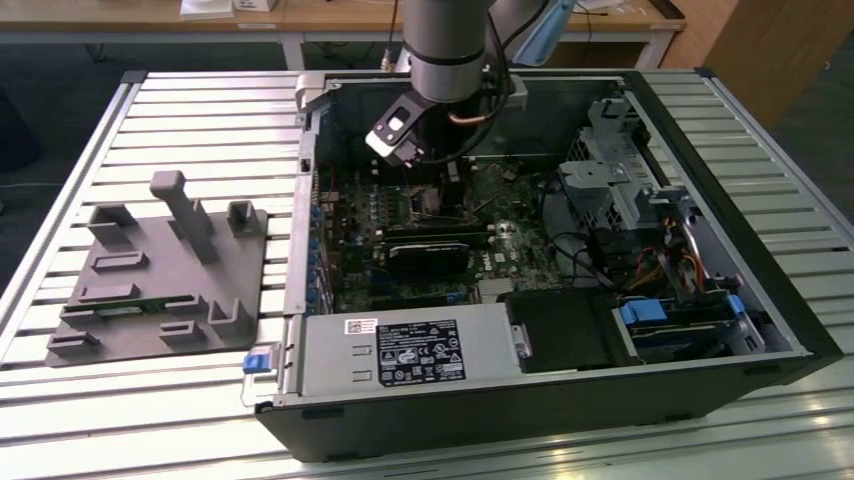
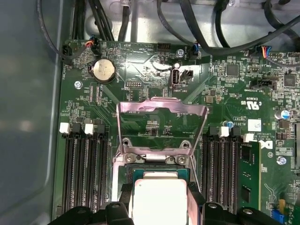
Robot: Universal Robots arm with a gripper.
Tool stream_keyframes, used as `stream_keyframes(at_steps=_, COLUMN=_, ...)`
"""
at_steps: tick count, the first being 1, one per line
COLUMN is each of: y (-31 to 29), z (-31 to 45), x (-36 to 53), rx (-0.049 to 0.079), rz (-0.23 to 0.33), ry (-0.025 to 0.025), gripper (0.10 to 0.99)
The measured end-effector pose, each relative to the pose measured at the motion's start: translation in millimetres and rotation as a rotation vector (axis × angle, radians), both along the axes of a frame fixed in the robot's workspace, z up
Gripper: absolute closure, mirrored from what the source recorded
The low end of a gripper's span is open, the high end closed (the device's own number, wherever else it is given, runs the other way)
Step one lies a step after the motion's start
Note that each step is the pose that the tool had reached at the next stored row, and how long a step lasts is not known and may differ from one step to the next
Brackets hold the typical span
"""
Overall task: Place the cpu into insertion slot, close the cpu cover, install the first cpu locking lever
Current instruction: 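Place the cpu into insertion slot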
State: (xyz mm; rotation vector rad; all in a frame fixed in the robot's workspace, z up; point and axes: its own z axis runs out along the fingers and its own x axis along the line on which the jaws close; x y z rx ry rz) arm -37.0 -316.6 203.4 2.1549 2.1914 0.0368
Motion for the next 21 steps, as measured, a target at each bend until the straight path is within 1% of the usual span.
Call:
stream_keyframes(at_steps=10, y=0.9, z=-3.2, x=-0.9, rx=0.000, rz=0.000, ry=0.0000, gripper=0.545)
stream_keyframes(at_steps=21, y=1.6, z=-7.3, x=-1.5, rx=-0.001, rz=-0.001, ry=0.0015, gripper=0.545)
